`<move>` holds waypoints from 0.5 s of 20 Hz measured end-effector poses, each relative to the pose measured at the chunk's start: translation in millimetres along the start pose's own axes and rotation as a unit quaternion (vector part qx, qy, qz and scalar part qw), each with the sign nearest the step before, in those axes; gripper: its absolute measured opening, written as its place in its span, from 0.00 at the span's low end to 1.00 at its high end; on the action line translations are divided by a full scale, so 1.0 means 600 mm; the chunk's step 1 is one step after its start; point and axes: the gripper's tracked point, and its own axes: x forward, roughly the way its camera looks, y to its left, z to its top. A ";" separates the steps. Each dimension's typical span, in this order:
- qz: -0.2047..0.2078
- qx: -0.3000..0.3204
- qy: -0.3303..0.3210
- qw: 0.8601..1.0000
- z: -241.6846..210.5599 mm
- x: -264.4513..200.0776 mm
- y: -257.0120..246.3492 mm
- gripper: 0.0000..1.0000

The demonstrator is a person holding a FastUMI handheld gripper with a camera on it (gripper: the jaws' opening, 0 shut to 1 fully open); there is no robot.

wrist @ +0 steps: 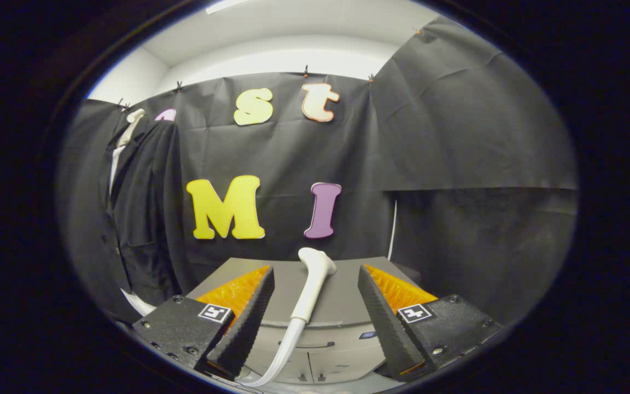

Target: Iron the clothes twice with a garment steamer, once on the left side and once on the right side.

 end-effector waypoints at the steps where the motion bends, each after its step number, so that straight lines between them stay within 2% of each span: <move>1: 0.008 0.002 0.013 1.000 -0.007 0.030 -0.001 0.96; 6: 0.039 -0.001 0.074 0.996 -0.058 0.162 -0.006 0.96; 10: 0.047 0.008 0.123 0.991 -0.108 0.229 -0.013 0.96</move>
